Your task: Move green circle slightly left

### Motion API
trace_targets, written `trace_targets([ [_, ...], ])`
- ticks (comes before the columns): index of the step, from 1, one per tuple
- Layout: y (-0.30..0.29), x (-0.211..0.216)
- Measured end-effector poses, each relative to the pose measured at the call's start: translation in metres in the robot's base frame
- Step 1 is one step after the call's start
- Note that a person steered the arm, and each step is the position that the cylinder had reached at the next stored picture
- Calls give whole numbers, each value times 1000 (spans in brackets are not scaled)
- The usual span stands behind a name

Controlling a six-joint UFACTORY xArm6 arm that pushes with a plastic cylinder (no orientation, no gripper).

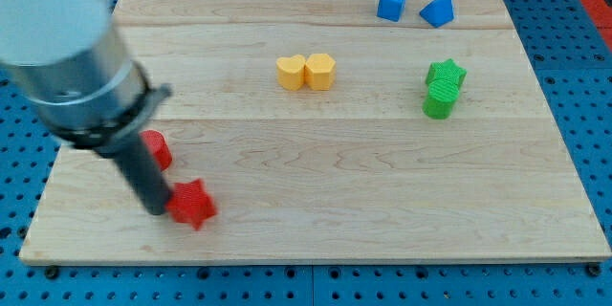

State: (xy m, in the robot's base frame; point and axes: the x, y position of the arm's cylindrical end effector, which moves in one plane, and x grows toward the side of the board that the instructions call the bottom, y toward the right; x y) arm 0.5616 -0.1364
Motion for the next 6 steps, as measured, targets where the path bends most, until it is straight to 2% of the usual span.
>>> trace_targets([
  [1,79,0],
  [2,50,-11],
  [3,83,-68],
  [5,314,-89],
  [6,358,-120],
])
